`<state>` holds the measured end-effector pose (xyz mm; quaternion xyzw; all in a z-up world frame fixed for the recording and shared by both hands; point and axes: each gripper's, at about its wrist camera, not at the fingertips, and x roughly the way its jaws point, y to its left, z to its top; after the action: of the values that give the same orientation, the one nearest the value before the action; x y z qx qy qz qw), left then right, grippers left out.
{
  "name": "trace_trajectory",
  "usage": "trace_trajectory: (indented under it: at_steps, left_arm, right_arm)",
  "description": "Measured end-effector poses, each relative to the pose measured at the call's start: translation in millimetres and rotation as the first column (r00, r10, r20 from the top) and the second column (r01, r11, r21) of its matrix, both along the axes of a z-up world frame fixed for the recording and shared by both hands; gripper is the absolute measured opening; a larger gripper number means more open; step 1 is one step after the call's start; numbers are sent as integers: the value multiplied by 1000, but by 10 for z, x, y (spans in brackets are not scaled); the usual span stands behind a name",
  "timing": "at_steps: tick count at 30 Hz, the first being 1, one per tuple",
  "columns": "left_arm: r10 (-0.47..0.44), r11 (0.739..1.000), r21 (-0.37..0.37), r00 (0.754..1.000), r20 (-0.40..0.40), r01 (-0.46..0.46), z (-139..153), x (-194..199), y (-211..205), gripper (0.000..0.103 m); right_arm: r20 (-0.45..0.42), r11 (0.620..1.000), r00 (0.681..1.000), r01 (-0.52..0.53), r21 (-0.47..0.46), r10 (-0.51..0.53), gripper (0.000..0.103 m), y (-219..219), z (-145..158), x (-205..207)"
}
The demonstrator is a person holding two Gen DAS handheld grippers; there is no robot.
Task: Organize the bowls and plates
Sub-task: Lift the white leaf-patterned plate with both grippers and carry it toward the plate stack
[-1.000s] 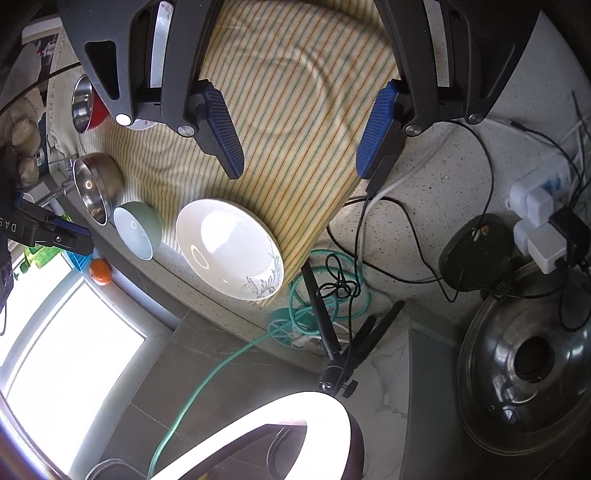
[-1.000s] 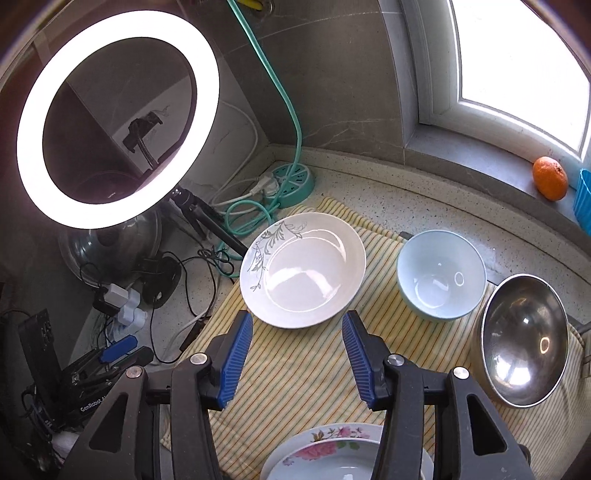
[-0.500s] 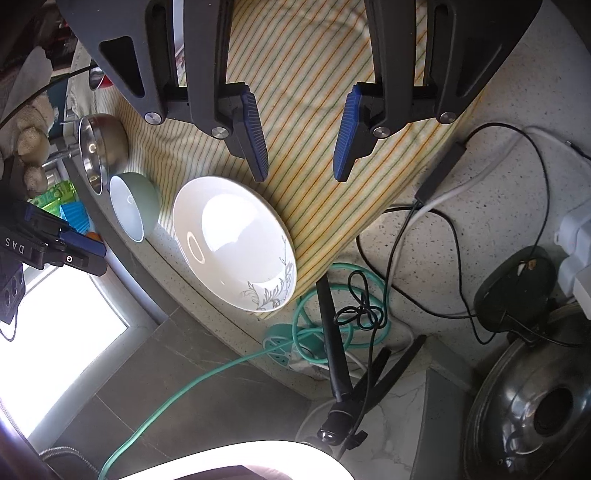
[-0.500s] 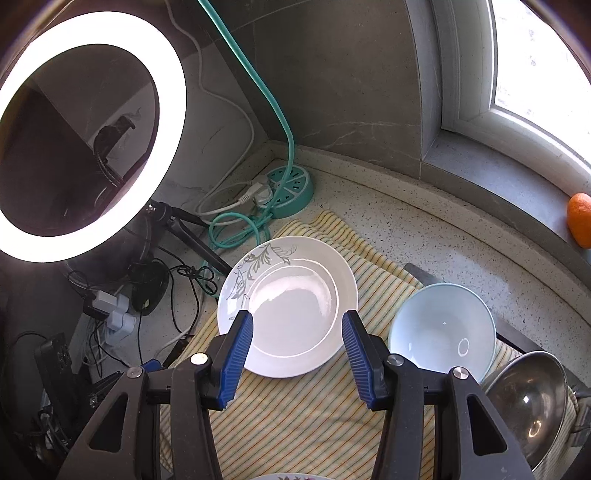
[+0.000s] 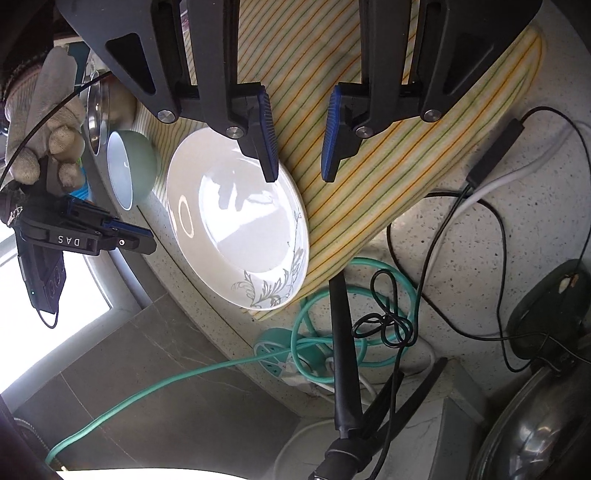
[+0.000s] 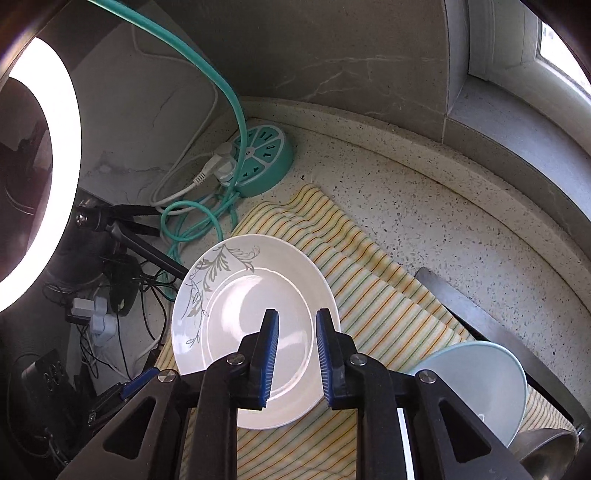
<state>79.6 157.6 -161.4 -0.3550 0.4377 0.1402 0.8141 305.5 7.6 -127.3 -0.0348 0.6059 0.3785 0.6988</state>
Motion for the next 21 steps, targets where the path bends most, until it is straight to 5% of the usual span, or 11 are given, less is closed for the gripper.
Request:
trace_trajectory:
  at_steps: [21]
  left_arm:
    - [7, 1000, -3, 999, -34, -8, -122, 247, 16, 15]
  right_arm:
    - [-24, 997, 999, -29, -70, 27, 11, 237, -349, 240]
